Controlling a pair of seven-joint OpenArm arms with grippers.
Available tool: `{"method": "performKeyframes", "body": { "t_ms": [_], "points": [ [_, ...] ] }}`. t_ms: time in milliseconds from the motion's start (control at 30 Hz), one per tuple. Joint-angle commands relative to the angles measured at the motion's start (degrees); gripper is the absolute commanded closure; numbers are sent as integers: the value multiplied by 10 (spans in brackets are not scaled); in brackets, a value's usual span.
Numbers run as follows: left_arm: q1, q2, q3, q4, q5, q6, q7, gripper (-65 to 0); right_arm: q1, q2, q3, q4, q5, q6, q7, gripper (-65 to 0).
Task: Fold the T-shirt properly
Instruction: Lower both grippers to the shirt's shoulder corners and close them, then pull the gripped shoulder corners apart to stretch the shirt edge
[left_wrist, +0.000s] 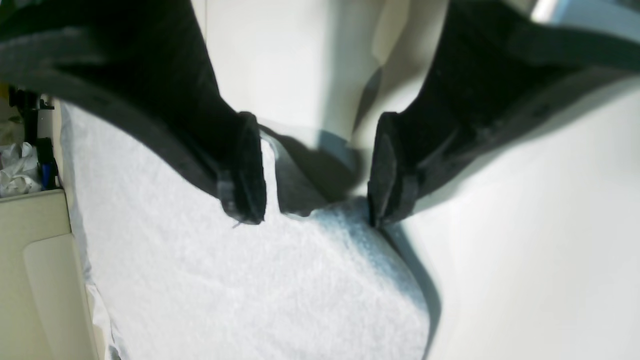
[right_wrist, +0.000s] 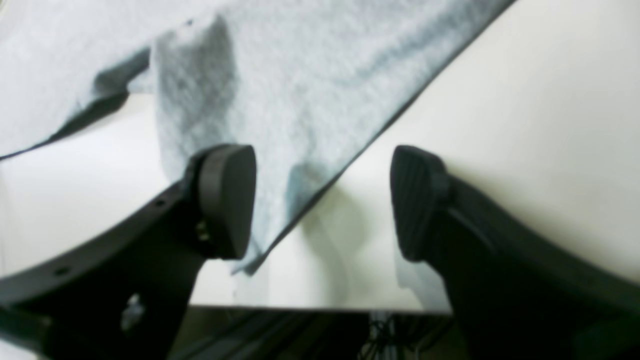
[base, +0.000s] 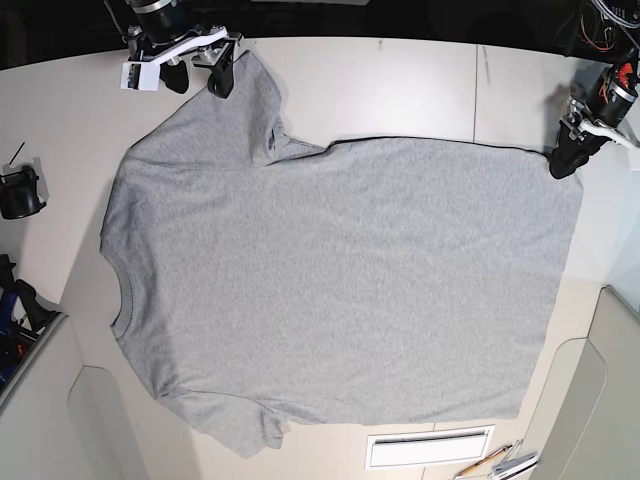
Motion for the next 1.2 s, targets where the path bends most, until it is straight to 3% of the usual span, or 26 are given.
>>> {"method": "performKeyframes", "body": {
  "t_ms": [0, 100, 200, 300, 467, 533, 700, 1167],
  "points": [
    [7, -2, 5, -3, 35, 21, 39, -349, 2, -2, 1, 0, 2, 0, 0, -417],
    [7, -2, 5, -3, 35, 21, 39, -279, 16, -12, 1, -14, 2, 1, 0, -416],
    [7, -2, 5, -3, 35, 21, 39, -274, 25, -21, 0, -32, 2, 13, -1, -372],
    [7, -2, 5, -3, 35, 21, 39, -263, 24, -22, -2, -37, 2, 38, -2, -287],
    [7, -2, 5, -3, 35, 21, 39, -172, 25, -22, -3, -37, 0, 106, -2, -88],
    [7, -2, 5, -3, 32, 19, 38, -144, 25, -22, -3, -37, 0, 110, -2, -4],
    [7, -2, 5, -3, 31, -50, 1, -4, 25, -22, -2, -37, -15, 110, 11, 0],
    [7, -2, 4, -3, 31, -51, -2, 0, 25, -22, -1, -37, -17, 110, 16, 0]
  ]
}}
